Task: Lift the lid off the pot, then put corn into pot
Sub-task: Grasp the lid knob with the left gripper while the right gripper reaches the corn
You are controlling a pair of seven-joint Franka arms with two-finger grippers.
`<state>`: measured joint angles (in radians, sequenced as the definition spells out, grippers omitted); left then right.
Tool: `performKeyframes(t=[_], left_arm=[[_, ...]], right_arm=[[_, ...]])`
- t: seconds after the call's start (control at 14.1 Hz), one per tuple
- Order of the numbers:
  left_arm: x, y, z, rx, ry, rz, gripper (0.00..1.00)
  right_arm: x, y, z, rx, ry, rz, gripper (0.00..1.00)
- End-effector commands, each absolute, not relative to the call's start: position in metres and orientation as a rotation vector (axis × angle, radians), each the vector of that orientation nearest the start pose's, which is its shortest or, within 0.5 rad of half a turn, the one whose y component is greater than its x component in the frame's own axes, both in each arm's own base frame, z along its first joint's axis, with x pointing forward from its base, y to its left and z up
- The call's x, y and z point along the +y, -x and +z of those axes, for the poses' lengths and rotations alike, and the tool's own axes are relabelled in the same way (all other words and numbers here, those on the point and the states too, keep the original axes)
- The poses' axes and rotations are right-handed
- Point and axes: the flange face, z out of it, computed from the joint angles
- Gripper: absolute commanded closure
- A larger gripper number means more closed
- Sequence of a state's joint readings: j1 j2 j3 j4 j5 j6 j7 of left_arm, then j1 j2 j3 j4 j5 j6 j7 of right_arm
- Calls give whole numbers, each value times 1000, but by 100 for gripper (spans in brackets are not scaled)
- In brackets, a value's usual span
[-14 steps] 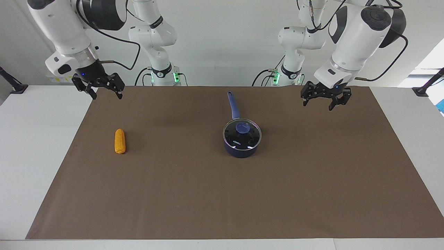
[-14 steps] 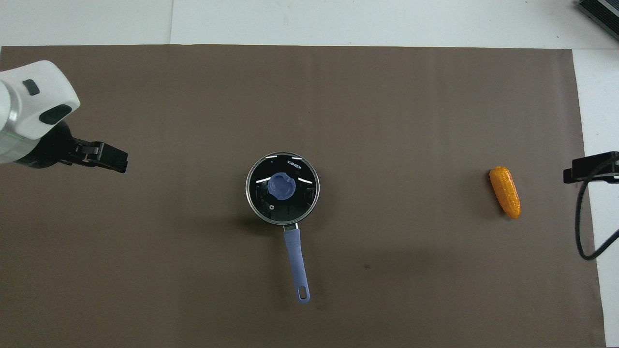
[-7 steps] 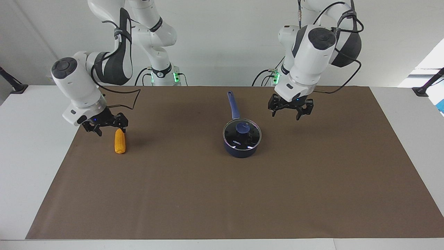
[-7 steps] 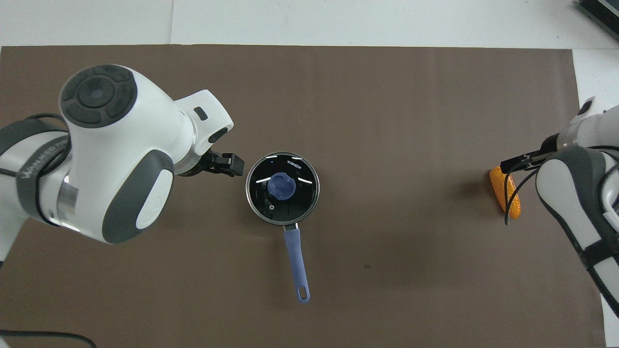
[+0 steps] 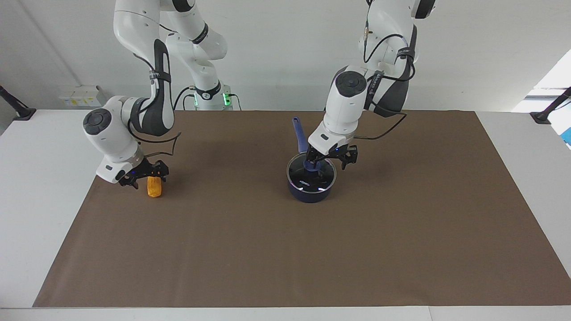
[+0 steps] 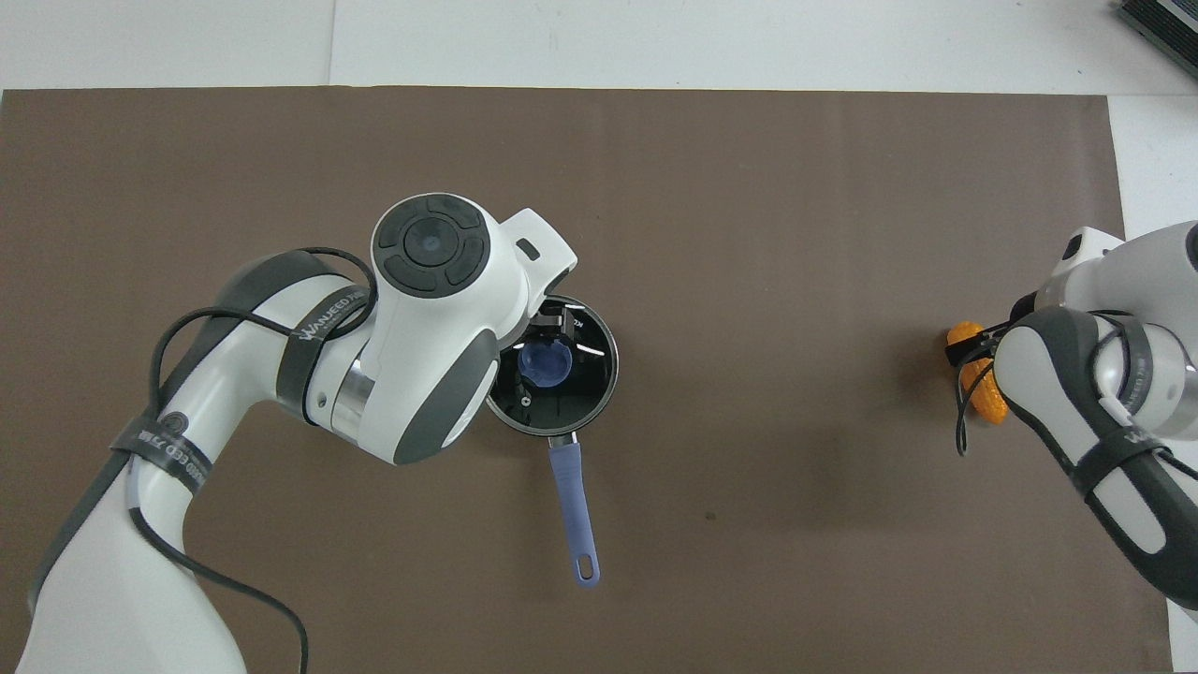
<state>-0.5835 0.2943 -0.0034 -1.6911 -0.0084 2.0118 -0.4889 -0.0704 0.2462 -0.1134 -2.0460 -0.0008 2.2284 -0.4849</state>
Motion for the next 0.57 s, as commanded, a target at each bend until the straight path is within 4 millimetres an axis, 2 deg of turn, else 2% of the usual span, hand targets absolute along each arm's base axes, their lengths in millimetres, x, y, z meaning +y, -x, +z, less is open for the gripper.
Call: performKeyframes(t=[0.0,0.07,0.21,0.28,0.5], left_arm=[[-366,-537,428,93,3153,-81,0],[-377,-529,425,99,3155,-79,0],[-382,-521,422,111,3150,-67,0],[-383,-512,416,125,3144,-53,0],[-382,-499,406,132,3143,-51,0]], right_arm=[[-109,-559,307,-535,3103,98,0],[-109,-559,306,-536,3105,90,0],[-110,-558,297,-540,3101,108,0],[-111,-560,298,-542,3106,88,7],[-112,-555,290,-576,3095,104,45]])
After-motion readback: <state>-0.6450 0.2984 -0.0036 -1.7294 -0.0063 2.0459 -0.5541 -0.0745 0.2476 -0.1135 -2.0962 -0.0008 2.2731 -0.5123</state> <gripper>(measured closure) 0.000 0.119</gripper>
